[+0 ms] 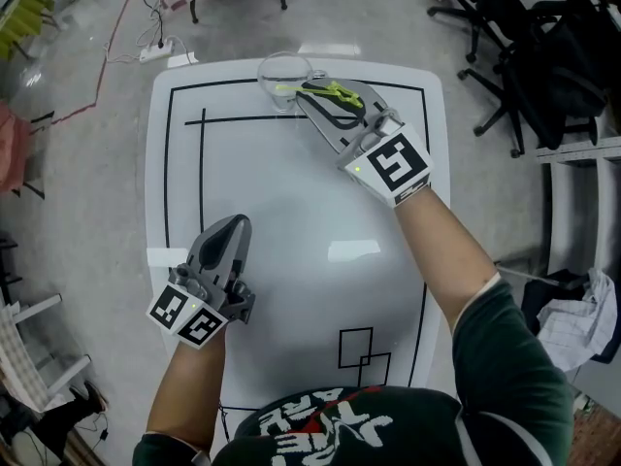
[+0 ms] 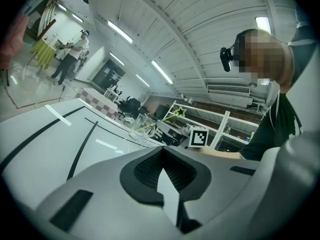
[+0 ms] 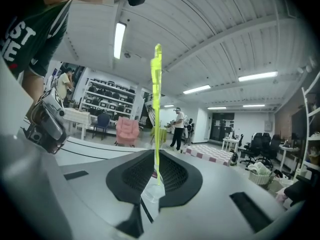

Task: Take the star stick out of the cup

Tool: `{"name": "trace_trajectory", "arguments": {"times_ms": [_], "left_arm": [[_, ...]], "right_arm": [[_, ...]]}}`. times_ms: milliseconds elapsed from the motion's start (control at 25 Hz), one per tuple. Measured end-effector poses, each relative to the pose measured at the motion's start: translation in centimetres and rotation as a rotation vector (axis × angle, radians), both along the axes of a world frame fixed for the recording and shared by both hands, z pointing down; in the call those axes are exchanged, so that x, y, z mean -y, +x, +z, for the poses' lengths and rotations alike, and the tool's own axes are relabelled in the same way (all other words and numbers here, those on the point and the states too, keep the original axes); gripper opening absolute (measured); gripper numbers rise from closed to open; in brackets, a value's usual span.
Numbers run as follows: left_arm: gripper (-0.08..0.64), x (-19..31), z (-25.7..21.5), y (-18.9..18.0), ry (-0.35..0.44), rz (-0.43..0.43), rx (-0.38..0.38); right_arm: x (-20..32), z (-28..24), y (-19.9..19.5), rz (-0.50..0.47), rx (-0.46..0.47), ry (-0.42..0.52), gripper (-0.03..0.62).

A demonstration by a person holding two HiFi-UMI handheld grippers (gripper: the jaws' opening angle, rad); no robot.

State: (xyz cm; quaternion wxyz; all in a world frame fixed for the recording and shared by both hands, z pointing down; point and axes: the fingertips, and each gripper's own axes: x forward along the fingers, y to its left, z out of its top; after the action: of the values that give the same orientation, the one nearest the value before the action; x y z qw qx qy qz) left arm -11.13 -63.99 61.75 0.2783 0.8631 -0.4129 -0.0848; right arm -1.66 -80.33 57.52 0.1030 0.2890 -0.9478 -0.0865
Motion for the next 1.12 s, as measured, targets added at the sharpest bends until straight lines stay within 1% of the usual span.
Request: {"name": "trace_trajectory", "arguments": {"times_ms": [40,80,440,680,840,960,1120], "left_arm": [[0.003,0.0,0.1,0.0,0.0,-0.002,0.002],[0.003,0.0,0.1,-0.1,-0.001,-0.005,0.003],[0.003,0.1,0.3,-1.2,-0.012,-0.035,0.011],[0.003,-0.7,-1.4,-1.5,0.002,-0.042,0.037],[0.003,-1.5,-3.6,-1.8,0.027,-0.053,0.059],[0.003,-1.9,-6.3,-2.7,0.063,-0.064,0.06],[0.003,-3.3,-10.4,-4.0,0.118,-0.08,0.063]], "right_arm": [[0.0,-0.1,0.0,0.0,0.004,0.003,0.05],[-0.1,-0.2,0.0,0.0,0.01,0.005,0.046],[-0.3,-1.8,0.1,0.0,0.028,0.02,0.043],[-0.8,-5.1,0.6,0.005,0.042,0.043,0.043],[-1.6,-8.1,1.2,0.018,0.032,0.074,0.043],[-2.3,-10.7,1.6,0.027,0.012,0.117,0.043],[-4.3,-15.4,1.2,0.025,0.022,0.133,0.043]]}}
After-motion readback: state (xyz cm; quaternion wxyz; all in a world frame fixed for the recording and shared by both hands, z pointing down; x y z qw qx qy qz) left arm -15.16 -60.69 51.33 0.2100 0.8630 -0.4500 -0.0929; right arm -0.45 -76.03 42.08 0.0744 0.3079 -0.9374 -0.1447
